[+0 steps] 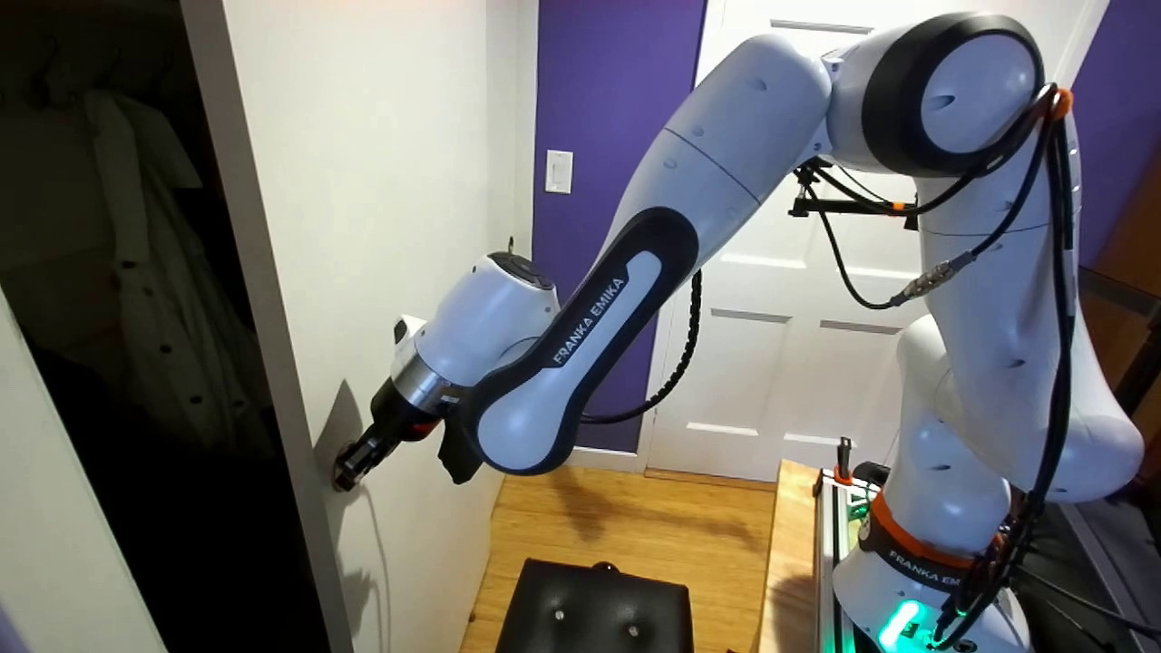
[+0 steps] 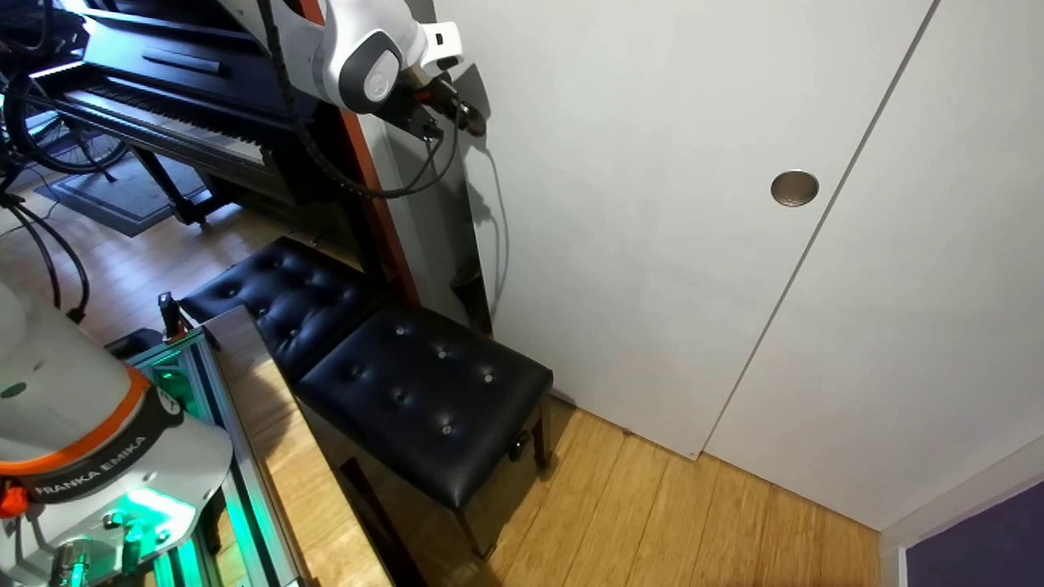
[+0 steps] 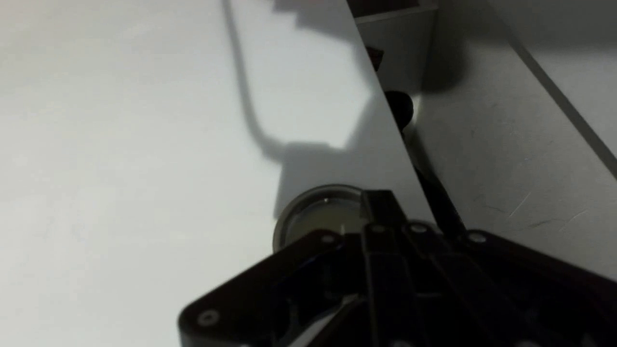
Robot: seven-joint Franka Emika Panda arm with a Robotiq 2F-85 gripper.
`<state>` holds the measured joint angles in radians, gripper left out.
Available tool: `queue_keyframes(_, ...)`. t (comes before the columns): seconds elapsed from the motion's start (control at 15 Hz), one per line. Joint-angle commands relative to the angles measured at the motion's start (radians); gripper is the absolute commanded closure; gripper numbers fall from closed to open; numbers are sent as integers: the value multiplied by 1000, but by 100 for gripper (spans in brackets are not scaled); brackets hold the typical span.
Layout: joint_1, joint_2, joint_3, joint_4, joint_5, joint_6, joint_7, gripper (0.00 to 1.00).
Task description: Close the closet door
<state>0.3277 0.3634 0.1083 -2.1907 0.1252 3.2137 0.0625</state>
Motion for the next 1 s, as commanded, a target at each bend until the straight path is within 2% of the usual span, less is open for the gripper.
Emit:
queue_keyframes(0.0,78,21,-59,36,-31,-12,-18,100)
queue_keyframes(0.2,101,23,-56,48,-32,-30,-49,100)
queue_keyframes(0.47,86,30,-13,70,-30,-56,-114,100)
queue_keyframes(0.53,56,30,15,75,-77,-69,-94,100)
queue_keyframes(0.93,-9,46,138,128,-123,-165,-146,100)
